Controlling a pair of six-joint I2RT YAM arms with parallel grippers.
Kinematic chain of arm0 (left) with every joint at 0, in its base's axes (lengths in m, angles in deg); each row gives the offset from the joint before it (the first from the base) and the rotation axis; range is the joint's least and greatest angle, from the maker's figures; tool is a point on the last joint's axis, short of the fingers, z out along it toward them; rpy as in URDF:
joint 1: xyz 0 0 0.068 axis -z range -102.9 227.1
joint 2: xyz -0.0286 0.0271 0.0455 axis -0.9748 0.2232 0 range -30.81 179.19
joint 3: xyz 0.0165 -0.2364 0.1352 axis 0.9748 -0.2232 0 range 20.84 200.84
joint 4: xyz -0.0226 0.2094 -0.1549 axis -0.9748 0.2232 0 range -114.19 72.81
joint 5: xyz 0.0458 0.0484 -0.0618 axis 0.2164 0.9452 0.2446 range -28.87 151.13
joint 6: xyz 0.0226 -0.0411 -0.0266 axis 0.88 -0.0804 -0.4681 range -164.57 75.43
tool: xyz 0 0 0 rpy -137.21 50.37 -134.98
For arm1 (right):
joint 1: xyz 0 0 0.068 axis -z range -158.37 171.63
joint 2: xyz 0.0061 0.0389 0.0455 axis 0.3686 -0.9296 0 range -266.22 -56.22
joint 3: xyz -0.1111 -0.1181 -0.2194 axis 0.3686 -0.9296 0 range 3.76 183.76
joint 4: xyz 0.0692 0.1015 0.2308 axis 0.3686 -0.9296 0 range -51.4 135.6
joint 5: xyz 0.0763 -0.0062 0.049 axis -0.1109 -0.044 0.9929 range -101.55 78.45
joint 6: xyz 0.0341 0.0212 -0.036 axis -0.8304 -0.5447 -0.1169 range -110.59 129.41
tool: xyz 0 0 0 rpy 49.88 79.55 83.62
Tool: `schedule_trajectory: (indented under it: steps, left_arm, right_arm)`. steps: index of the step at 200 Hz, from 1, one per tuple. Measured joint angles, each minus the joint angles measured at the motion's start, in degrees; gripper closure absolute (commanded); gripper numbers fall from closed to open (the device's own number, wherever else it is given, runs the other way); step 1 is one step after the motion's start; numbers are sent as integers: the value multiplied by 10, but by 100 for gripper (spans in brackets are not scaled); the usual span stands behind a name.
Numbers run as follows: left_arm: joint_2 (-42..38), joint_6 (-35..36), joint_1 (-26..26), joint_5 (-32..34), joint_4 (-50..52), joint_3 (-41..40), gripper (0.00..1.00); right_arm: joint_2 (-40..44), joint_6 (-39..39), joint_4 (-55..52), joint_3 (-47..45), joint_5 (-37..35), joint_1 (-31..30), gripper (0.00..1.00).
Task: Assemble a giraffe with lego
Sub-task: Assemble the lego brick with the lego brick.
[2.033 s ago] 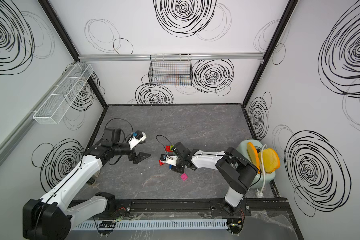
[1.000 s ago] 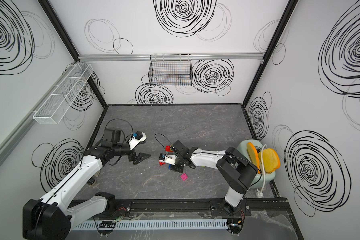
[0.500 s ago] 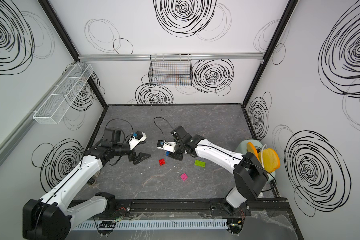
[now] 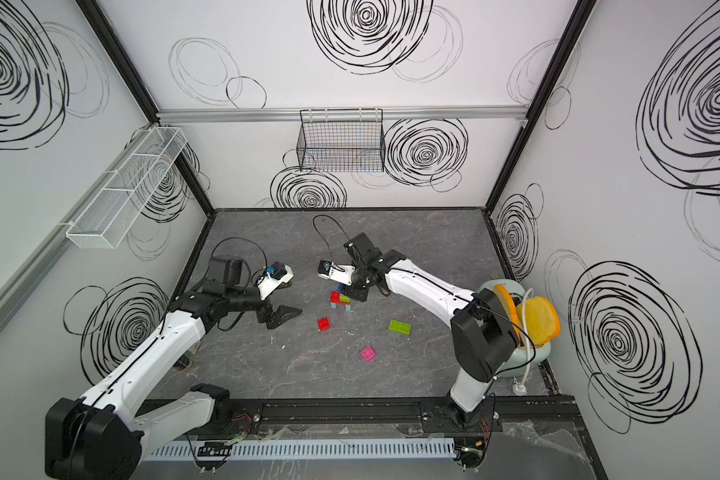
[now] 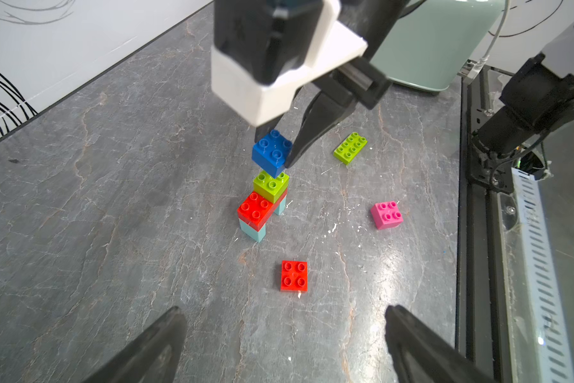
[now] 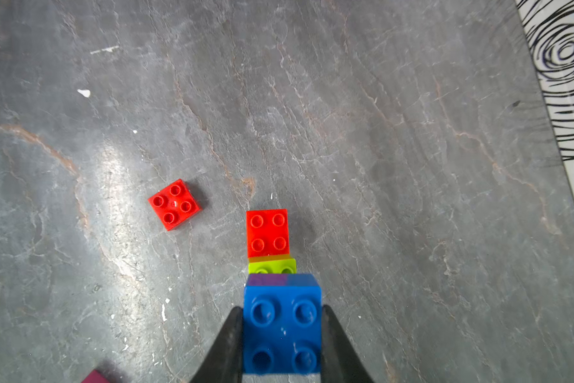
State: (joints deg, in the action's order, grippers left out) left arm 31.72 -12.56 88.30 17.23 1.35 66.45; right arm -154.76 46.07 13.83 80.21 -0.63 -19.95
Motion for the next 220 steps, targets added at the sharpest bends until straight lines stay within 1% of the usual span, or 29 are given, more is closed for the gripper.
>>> schedule_trajectory:
  steps: [21, 48, 131, 220]
  left_arm:
    - [1, 0, 3, 0, 1, 0, 2]
    - [2, 1, 4, 0, 0, 0, 2]
    - [5, 1, 5, 0, 0, 0, 2]
    - [5, 1, 5, 0, 0, 0, 2]
  right_arm:
    - [-26, 2, -10, 21, -3, 3, 85]
    - [-38, 5, -14, 29, -3, 7, 85]
    - [-39, 20, -36, 22, 16, 15, 83]
    - [-42, 19, -31, 17, 28, 25, 82]
